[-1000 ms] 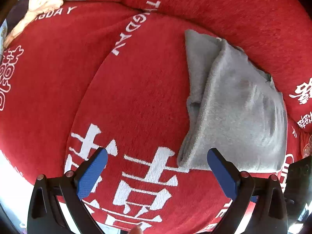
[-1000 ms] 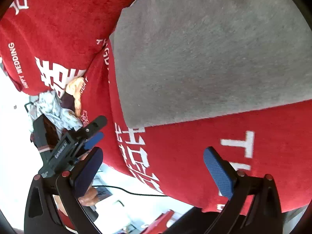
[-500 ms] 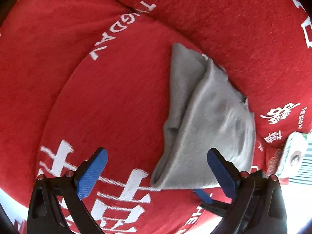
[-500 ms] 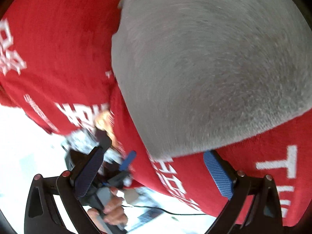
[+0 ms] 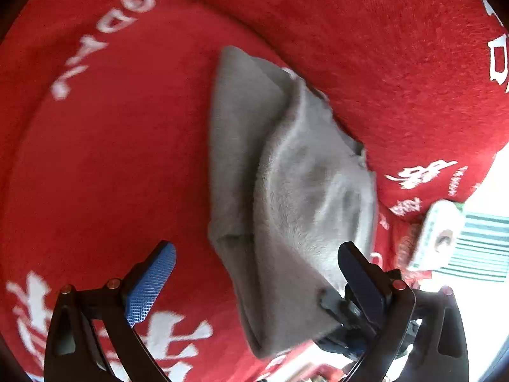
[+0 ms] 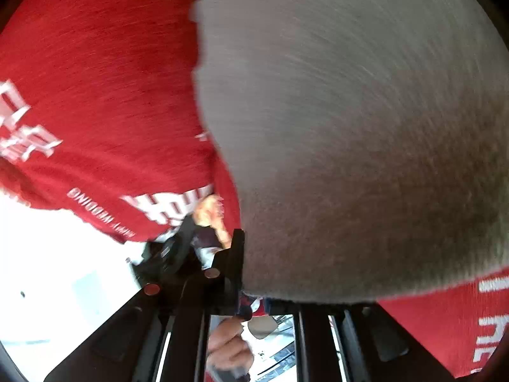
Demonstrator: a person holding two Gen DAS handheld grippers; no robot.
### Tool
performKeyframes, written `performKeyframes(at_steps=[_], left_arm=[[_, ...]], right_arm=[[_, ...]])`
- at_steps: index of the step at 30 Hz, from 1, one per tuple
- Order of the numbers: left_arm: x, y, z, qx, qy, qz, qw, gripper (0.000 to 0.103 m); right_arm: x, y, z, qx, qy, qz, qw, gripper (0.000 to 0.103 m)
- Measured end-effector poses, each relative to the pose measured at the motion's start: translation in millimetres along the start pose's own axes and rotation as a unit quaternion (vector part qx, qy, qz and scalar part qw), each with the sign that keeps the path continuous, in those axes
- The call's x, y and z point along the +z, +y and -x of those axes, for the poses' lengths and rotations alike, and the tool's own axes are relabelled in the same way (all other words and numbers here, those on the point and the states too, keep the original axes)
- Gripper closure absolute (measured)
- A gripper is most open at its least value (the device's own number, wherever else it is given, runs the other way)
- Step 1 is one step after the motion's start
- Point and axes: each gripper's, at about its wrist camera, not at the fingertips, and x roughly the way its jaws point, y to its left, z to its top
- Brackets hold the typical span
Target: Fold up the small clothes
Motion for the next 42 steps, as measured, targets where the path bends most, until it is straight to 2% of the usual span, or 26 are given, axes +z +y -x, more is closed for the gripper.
performKeyframes(at_steps=[4, 7, 10, 12, 13, 14, 17, 19, 21, 22, 24, 25, 27, 29, 31, 32, 37, 42], left_arm=[[19.9, -10.9, -20.8, -0.025, 0.026, -0.012, 0.9993, 0.001], [32.6, -27.6, -33.1, -0.021, 0.031, -0.033, 0.9988, 0.001], [37.4, -51.2, -42.3, 0.012, 0.021, -0.075, 0.9969, 0.004], [35.7, -60.2, -47.1, 0.046, 0.020, -0.099, 0.9939, 0.019], [34.2, -63.2, -50.7, 0.073, 0.024, -0.110, 0.9910, 0.022], [33.1, -64.3, -52.4, 0.084, 0.026, -0.116, 0.9893, 0.026], [30.7, -60.8, -51.7, 0.097, 0.034, -0.121, 0.9874, 0.026], [30.9, -59.6, -51.9, 0.097, 0.035, -0.115, 0.9880, 0.026], [30.1, -58.0, -51.3, 0.102, 0.035, -0.114, 0.9876, 0.027], [29.5, -59.6, -52.2, 0.110, 0.033, -0.118, 0.9864, 0.031], [27.7, -64.1, -56.2, 0.145, 0.030, -0.133, 0.9801, 0.048], [27.3, -65.6, -56.2, 0.160, 0.029, -0.139, 0.9767, 0.052], [25.4, -67.8, -55.1, 0.175, 0.026, -0.151, 0.9726, 0.071], [25.0, -68.2, -50.9, 0.172, 0.019, -0.153, 0.9730, 0.084], [23.8, -70.7, -45.7, 0.162, 0.012, -0.151, 0.9751, 0.085], [21.3, -75.0, -41.1, 0.154, 0.006, -0.153, 0.9762, 0.085], [7.4, -112.2, -20.4, 0.096, -0.016, -0.170, 0.9806, 0.086], [-9.6, -175.7, -25.5, 0.036, -0.026, -0.185, 0.9817, 0.086]], right_arm=[[-1.5, 27.0, 8.4, 0.004, 0.016, 0.043, 0.999, 0.093], [-3.6, 36.6, 9.2, 0.001, 0.027, 0.062, 0.998, 0.093], [-8.1, 36.3, 3.6, -0.016, 0.040, 0.072, 0.996, 0.093], [-11.9, 31.9, -3.1, -0.044, 0.056, 0.078, 0.994, 0.093], [-14.4, 27.6, -3.6, -0.064, 0.068, 0.086, 0.992, 0.093], [-17.4, 27.1, -5.8, -0.086, 0.082, 0.096, 0.988, 0.093], [-27.2, 31.9, -2.7, -0.155, 0.126, 0.135, 0.971, 0.089], [-27.2, 38.3, 7.2, -0.187, 0.129, 0.157, 0.961, 0.089], [-19.0, 48.0, 26.6, -0.212, 0.108, 0.178, 0.955, 0.089], [-13.1, 52.6, 36.1, -0.225, 0.090, 0.188, 0.952, 0.089], [3.3, 62.1, 61.6, -0.260, 0.032, 0.214, 0.941, 0.089], [10.1, 65.9, 71.9, -0.273, 0.009, 0.222, 0.936, 0.089], [26.1, 67.0, 87.0, -0.298, -0.024, 0.229, 0.926, 0.093], [37.6, 62.9, 88.0, -0.308, -0.031, 0.233, 0.922, 0.093], [47.4, 54.2, 76.8, -0.326, -0.023, 0.236, 0.915, 0.094], [50.6, 45.6, 68.7, -0.337, -0.011, 0.232, 0.912, 0.103], [49.7, 32.9, 71.0, -0.304, -0.023, 0.224, 0.926, 0.103], [56.9, 27.1, 82.2, -0.264, -0.018, 0.200, 0.943, 0.103]])
